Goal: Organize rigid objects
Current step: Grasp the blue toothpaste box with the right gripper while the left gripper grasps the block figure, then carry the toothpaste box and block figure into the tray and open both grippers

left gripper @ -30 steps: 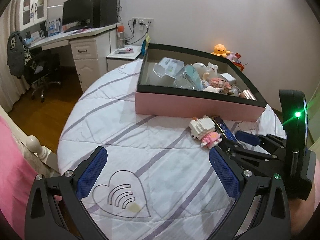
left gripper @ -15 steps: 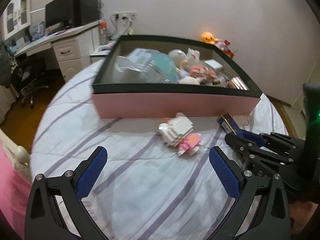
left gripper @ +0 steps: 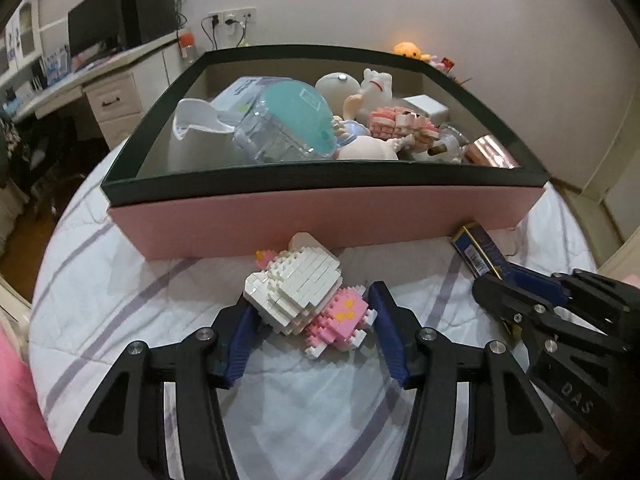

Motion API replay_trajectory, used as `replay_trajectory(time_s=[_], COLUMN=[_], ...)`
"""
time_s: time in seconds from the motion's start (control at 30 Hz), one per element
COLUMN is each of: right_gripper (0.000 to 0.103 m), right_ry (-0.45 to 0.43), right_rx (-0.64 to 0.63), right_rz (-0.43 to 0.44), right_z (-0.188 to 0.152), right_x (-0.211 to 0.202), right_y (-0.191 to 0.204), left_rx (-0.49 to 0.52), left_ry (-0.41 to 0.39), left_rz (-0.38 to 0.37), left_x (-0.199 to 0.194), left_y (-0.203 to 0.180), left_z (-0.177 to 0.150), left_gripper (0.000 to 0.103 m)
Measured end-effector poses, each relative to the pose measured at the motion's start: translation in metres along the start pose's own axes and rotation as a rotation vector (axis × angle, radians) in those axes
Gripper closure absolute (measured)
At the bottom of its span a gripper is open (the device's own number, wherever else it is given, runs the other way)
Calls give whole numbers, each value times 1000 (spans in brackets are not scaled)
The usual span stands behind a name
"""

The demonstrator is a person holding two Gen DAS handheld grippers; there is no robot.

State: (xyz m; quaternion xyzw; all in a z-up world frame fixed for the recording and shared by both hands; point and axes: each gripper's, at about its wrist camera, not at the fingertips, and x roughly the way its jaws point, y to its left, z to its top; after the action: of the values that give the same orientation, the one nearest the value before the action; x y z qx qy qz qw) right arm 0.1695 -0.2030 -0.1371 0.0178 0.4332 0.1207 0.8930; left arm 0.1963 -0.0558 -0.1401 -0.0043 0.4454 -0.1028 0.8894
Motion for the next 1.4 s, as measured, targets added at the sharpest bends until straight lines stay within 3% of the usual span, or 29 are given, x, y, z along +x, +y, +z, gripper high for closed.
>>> replay_trajectory(time_s=[0.27, 0.43, 0.57, 0.73, 1.07, 1.4], right_gripper=[82, 82, 82, 83, 82, 82], right_ry=[-7, -54, -121, -186, -179, -127], right_rx=[-18, -38, -52, -67, -36, -22], right_rz=[25, 74, 95, 57, 41, 35], right_z=[-1, 10, 37, 86, 141, 159], right_x=[-14, -41, -61, -68, -38, 4], right_y=[8, 17, 20, 15, 1, -11], left_rx=[-18, -26, -26, -20, 8, 12], left_ry=[-56, -121, -183, -253, -279, -221], left_rz=[14, 22, 25, 15, 22, 20], left_x=[-34, -64, -83, -95, -70, -23], left_y=[11, 24, 33, 37, 31, 29], left_z=[-7, 5, 30, 74, 142, 164], left_gripper=[48, 48, 48, 48, 48, 48])
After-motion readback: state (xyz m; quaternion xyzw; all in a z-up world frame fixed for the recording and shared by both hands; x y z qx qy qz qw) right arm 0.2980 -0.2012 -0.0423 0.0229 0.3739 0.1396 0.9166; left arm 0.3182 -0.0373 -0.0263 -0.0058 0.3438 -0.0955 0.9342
